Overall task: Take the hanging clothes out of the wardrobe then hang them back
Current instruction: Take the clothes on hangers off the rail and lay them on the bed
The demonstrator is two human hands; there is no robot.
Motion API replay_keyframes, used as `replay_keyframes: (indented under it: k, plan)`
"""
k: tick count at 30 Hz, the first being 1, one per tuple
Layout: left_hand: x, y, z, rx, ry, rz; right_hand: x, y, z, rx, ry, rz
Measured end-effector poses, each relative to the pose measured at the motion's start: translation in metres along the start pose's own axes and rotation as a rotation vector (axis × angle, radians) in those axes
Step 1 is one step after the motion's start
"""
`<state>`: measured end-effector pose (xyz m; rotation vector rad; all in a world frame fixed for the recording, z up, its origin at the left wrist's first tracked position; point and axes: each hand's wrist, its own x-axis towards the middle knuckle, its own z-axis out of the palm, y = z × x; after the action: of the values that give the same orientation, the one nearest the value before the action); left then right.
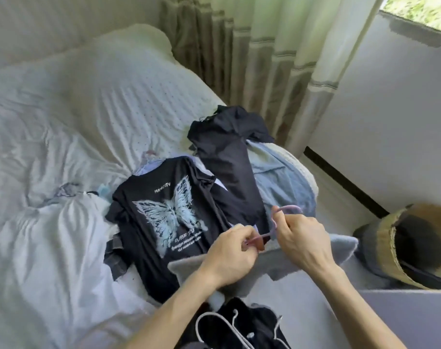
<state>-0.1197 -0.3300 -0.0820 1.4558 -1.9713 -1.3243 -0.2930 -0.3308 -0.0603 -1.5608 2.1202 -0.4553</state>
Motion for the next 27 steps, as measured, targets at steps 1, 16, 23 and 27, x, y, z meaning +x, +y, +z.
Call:
replay_keyframes:
  k: [1, 16, 23, 27]
  plan:
    - [-0.004, 0.001, -0.006, -0.030, 0.035, -0.032, 0.005, -0.007, 0.003, -0.013, -0.043, -0.034]
    - [-0.014, -0.022, -0.092, -0.151, 0.556, -0.189, 0.117, 0.011, 0.028, 0.255, -0.357, -0.201]
    - [0.034, -0.038, -0.161, -0.103, 0.840, -0.205, 0.143, -0.031, 0.051, 0.368, -0.408, -0.169]
    - [0.069, -0.072, -0.197, -0.139, 0.849, -0.255, 0.168, -0.052, 0.079, 0.389, -0.410, -0.142]
